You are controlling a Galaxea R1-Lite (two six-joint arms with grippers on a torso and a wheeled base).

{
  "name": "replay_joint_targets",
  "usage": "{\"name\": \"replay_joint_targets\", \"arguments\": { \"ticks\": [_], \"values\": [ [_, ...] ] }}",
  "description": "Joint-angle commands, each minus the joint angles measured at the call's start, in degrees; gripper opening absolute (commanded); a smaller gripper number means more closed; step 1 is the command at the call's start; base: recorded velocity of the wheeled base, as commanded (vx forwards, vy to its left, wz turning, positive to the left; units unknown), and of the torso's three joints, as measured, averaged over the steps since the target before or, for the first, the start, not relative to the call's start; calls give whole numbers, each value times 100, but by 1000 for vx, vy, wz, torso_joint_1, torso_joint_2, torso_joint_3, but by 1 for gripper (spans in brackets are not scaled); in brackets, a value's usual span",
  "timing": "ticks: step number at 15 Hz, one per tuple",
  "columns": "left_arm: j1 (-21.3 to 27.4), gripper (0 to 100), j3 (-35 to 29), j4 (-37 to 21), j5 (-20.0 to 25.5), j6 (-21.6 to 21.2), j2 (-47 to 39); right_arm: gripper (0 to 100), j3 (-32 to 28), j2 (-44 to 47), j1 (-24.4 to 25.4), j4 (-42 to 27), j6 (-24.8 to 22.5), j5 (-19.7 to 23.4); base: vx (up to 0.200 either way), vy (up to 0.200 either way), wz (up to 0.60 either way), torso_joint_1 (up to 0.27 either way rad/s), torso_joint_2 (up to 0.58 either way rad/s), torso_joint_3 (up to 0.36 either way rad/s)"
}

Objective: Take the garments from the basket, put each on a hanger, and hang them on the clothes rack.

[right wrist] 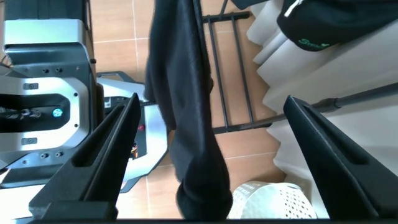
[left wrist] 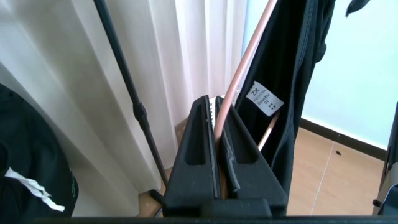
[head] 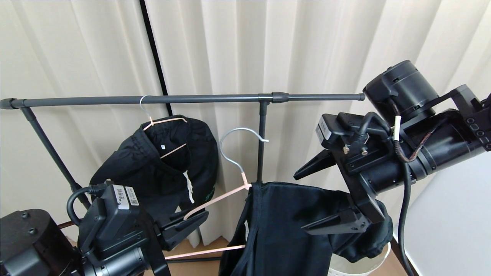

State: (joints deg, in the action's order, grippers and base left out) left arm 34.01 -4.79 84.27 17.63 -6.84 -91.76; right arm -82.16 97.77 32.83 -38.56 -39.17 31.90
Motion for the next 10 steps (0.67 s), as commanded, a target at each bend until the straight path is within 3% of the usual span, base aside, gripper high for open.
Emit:
{"name": "replay_joint_targets", "arguments": {
  "ticks": [1,5,6,10],
  "values": [
    [35,0,4,1,-5,-2,-26,100,43,93,4,15,-3,0,0,0,0,0,0,0],
    [44,0,-4,1,-5,7,0,100,16,67,39,24,-3,0,0,0,0,0,0,0],
    [44,0,13,10,-5,16,0,0,25,67,66,24,-3,0,0,0,0,0,0,0],
    [35,0,128,239,-5,25,-9,0,78,67,198,15,6,0,0,0,0,0,0,0]
  ]
}}
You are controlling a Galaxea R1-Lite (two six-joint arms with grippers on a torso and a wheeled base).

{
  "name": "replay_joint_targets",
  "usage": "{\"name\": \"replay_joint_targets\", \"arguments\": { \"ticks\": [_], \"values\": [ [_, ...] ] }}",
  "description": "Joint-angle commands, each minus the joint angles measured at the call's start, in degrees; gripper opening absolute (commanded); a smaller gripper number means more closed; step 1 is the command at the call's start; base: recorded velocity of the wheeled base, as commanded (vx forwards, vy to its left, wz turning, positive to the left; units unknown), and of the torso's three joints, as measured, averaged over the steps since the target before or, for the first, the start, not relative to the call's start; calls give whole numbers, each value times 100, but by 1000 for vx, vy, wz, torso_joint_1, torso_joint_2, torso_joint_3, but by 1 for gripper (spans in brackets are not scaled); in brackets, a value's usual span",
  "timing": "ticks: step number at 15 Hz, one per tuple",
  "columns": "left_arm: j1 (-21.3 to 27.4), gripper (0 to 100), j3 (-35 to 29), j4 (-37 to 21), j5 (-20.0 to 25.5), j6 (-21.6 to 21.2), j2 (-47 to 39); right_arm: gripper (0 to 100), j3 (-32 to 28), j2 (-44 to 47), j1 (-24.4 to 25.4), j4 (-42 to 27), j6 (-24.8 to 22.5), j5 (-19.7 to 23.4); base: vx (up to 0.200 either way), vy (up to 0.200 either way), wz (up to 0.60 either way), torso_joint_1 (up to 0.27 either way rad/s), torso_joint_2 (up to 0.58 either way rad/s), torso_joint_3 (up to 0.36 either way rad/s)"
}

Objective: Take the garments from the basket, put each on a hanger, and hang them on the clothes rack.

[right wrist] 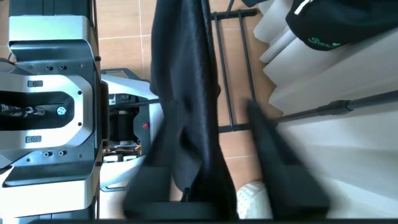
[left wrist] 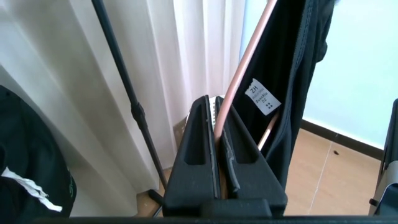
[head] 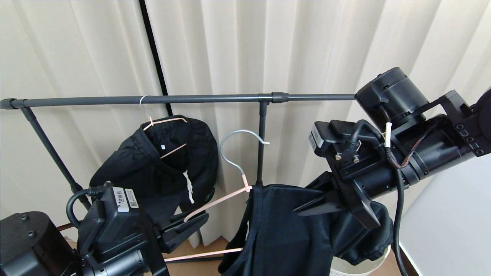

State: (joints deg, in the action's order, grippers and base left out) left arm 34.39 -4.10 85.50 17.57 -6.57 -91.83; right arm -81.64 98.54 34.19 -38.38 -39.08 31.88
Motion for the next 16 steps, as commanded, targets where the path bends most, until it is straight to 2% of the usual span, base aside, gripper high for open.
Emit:
{"name": "replay_joint_targets", "arguments": {
  "ticks": [1,6,7,10,12,14,15,16],
  "values": [
    [-2,0,58,142,1,-2,-10,0,34,-10,61,-3,-3,11,0,0,0,0,0,0],
    [-11,0,102,142,1,-2,-19,0,104,-168,79,-12,15,11,0,0,0,0,0,0],
    [-11,100,84,142,1,-11,-10,0,104,-168,79,-12,24,11,0,0,0,0,0,0],
    [-2,100,93,151,-8,15,34,0,104,-247,149,-3,24,11,0,0,0,0,0,0],
    [-108,100,111,168,-34,182,51,0,78,-274,158,14,24,-59,0,0,0,0,0,0],
    [-380,100,128,203,-34,473,350,0,52,-353,158,14,32,-393,0,0,0,0,0,0],
    [-741,100,164,168,-34,824,675,0,-1,-397,158,129,59,-797,0,0,0,0,0,0],
    [-952,100,172,151,-43,912,728,0,-10,-397,158,234,67,-929,0,0,0,0,0,0]
  ]
}}
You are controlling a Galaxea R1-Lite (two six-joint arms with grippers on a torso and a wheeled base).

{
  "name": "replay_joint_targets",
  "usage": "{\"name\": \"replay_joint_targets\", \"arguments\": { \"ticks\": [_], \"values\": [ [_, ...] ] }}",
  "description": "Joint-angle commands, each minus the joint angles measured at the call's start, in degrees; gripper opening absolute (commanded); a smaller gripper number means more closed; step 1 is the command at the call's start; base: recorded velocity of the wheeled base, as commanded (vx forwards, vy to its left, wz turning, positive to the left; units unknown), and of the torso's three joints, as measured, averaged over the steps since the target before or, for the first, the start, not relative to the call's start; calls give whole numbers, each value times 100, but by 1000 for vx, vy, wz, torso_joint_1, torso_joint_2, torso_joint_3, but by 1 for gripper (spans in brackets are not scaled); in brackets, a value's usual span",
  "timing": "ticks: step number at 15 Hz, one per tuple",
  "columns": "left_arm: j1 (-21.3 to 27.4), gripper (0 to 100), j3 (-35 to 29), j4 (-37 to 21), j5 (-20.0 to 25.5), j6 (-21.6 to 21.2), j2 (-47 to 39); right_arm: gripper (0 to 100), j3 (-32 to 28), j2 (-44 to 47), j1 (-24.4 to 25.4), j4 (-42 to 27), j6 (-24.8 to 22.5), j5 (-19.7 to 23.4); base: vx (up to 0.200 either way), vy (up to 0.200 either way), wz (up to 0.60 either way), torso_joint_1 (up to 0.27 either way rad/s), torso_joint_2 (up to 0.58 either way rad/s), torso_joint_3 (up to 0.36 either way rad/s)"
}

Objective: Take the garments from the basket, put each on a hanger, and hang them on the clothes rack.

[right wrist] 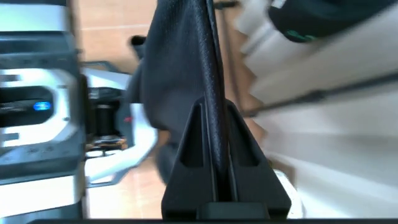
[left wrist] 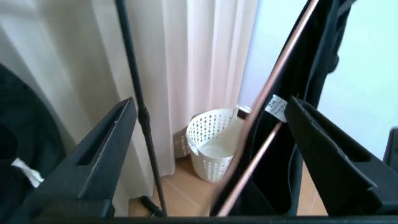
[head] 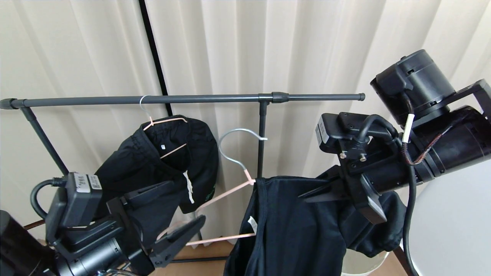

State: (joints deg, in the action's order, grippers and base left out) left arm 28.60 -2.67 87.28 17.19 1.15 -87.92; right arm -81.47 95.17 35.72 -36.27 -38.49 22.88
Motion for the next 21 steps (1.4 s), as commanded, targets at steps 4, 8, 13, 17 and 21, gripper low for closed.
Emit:
{"name": "replay_joint_targets", "arguments": {
  "ticks": [4,8,13,17,21],
  "values": [
    [-812,100,38,-924,-75,1186,354,0,-9,-16,5,498,25,-996,0,0,0,0,0,0],
    [-100,100,-498,-2260,-629,1696,354,0,17,-69,128,674,69,-1567,0,0,0,0,0,0],
    [867,100,-1535,-3367,-1596,2030,-199,0,17,-166,260,682,482,-1682,0,0,0,0,0,0],
    [1157,100,-1737,-3376,-1763,2039,-683,0,43,-236,260,682,518,-1682,0,0,0,0,0,0],
    [1315,100,-1842,-3385,-1895,2012,-815,0,105,-394,260,682,526,-1673,0,0,0,0,0,0]
  ]
}}
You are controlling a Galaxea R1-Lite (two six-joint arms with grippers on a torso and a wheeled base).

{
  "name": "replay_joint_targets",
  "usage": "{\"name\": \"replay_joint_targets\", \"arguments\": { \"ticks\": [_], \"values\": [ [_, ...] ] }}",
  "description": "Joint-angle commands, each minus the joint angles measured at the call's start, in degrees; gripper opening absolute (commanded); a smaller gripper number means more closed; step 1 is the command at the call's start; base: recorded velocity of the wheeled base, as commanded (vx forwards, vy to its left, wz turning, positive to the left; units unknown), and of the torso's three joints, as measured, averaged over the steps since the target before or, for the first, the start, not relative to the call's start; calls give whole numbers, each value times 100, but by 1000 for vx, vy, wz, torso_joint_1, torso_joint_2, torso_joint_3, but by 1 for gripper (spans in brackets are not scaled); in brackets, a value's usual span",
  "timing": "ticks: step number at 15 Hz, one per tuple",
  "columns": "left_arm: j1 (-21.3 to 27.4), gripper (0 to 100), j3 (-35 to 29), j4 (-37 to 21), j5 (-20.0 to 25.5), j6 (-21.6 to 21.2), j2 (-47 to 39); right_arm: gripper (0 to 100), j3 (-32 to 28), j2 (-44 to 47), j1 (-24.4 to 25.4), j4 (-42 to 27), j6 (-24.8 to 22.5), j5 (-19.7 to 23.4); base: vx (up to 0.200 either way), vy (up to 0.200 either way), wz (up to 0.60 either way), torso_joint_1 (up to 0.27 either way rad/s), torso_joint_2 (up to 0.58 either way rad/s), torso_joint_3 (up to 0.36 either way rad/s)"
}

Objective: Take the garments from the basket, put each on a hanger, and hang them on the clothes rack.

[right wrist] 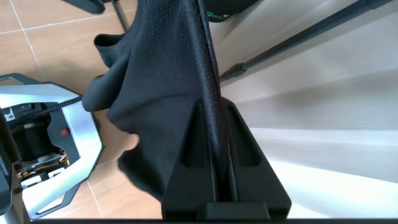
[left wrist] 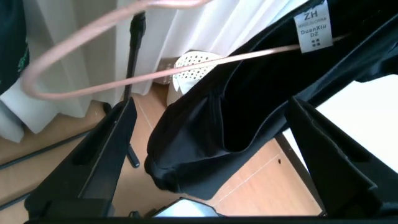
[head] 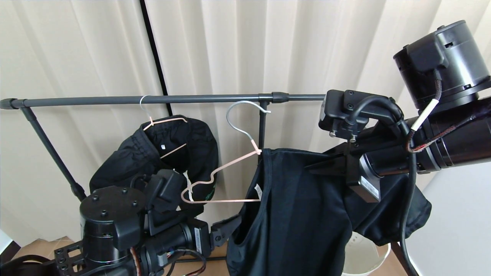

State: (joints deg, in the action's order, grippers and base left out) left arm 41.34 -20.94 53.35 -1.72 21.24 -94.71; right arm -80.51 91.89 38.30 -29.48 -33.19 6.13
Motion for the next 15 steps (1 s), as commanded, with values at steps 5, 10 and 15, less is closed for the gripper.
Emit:
{"name": "replay_joint_targets", "arguments": {
  "ticks": [5,10,15],
  "values": [
    [120,100,-77,53,-206,-14,-575,0,132,-145,11,3,-3,20,0,0,0,0,0,0],
    [208,100,-314,44,-610,-146,-927,0,132,-321,72,3,-12,11,0,0,0,0,0,0],
    [278,0,-252,44,-628,-234,-997,0,184,-347,72,3,-12,11,0,0,0,0,0,0]
  ]
}}
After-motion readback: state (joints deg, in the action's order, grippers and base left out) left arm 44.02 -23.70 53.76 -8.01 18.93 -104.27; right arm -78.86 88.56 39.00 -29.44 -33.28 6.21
